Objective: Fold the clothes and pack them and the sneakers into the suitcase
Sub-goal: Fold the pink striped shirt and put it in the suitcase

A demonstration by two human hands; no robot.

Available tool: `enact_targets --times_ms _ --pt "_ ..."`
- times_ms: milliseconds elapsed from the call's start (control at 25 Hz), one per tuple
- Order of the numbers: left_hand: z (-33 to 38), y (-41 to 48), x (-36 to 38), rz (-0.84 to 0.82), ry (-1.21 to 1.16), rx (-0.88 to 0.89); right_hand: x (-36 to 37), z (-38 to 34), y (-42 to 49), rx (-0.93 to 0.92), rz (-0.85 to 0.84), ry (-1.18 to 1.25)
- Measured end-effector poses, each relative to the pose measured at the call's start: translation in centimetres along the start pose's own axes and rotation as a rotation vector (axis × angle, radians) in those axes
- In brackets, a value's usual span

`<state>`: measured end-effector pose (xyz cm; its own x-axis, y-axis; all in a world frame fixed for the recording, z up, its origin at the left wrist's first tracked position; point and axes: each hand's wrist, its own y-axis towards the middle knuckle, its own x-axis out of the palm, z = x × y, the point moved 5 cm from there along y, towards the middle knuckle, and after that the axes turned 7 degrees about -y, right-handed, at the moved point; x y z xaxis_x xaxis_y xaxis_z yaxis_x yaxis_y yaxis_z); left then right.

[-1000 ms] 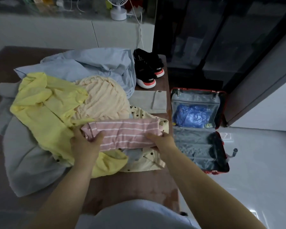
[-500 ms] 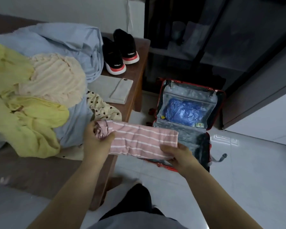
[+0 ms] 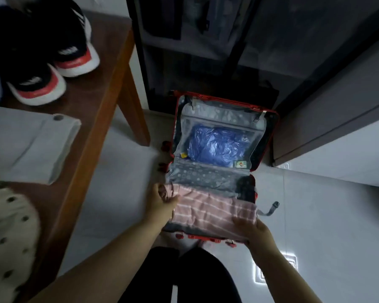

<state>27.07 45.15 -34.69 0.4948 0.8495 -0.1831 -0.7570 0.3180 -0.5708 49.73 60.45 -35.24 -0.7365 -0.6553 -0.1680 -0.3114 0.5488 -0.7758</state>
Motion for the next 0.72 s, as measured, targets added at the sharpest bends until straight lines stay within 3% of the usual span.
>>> enact_targets --times_ms 200,400,600,680,720 --pt "-8.6 14.4 6.3 0.038 -0.03 -0.043 1.6 2.6 18.2 -0.013 -0.019 -0.153" --pt "-18.8 30.4 11.9 0.083 0.083 0.144 5.3 7.7 37.9 -0.051 0.016 -0.219" --pt "-29.1 40.0 15.7 0.151 0.527 0.314 8.1 14.8 51.9 -0.053 -0.02 -0.268" --pt "-31.2 40.7 16.9 0.15 0.711 0.322 8.4 16.8 54.5 -0.07 0.067 -0.472" --pt "-31.4 40.3 17.6 0.17 0.821 0.42 8.5 17.4 54.9 -0.114 0.122 -0.653"
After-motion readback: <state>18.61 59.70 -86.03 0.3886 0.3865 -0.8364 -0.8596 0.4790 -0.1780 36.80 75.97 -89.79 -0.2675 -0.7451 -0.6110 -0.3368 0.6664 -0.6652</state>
